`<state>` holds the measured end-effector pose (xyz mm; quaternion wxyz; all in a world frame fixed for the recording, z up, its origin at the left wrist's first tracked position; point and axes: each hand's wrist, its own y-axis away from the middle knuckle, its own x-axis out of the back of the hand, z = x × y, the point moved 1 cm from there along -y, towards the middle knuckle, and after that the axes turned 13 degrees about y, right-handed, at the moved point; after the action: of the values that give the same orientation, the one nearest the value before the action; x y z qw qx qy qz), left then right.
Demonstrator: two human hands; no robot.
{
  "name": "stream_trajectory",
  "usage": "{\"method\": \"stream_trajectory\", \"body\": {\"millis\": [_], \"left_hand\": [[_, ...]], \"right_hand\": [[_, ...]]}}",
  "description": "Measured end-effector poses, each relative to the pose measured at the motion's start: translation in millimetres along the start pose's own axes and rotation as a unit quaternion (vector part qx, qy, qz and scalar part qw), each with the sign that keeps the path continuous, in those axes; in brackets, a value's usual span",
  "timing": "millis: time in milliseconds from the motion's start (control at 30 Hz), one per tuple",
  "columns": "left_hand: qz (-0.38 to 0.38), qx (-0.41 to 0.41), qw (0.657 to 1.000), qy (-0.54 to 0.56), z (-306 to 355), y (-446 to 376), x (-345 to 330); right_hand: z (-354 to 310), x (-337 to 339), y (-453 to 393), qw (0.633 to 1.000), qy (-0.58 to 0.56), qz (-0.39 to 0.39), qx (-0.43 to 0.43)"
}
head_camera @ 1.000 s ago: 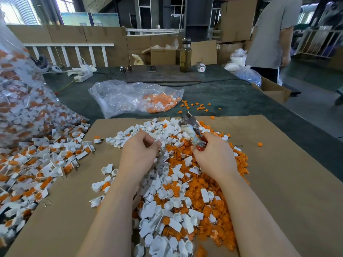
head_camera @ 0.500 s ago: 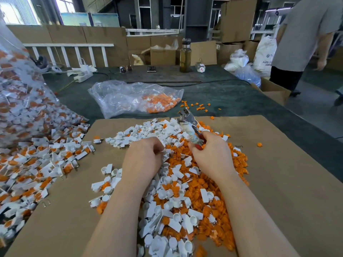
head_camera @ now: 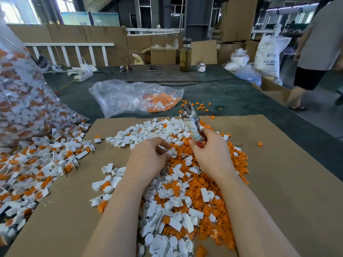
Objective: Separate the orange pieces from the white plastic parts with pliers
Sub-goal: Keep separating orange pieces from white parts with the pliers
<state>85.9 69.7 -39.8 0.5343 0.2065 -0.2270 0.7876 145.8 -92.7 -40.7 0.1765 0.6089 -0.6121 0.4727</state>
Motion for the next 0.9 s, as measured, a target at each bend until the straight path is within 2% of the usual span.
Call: {"method": "stream_trajectory", "body": {"millis": [267, 533, 600, 700, 833, 900], "left_hand": [[0.012, -0.012, 1.0, -0.018, 2, 0, -1], [0.018, -0.078, 0.995, -0.067, 8, 0, -8], [0.044, -0.059, 0.997, -0.019, 9, 2, -8], [0.098, -0.003, 0.988, 0.122, 16, 3, -7], [0.078, 0.083, 0.936, 0.333, 24, 7, -5], [0.062, 0.1, 0.917, 0.382, 26, 9, -4]], "right_hand": [[-1, 0, 0, 1.0, -0.007, 0.001, 0.004], [-3, 2, 1, 0.998, -0.063, -0.019, 0.005], [-4, 2, 2, 0.996, -0.085, -0.021, 0.003], [-6, 1, 4, 0.988, -0.153, -0.019, 0.003], [-14, 3, 8, 0.975, -0.221, -0.003, 0.02], [-17, 3, 10, 0.973, -0.231, 0.004, 0.028]]}}
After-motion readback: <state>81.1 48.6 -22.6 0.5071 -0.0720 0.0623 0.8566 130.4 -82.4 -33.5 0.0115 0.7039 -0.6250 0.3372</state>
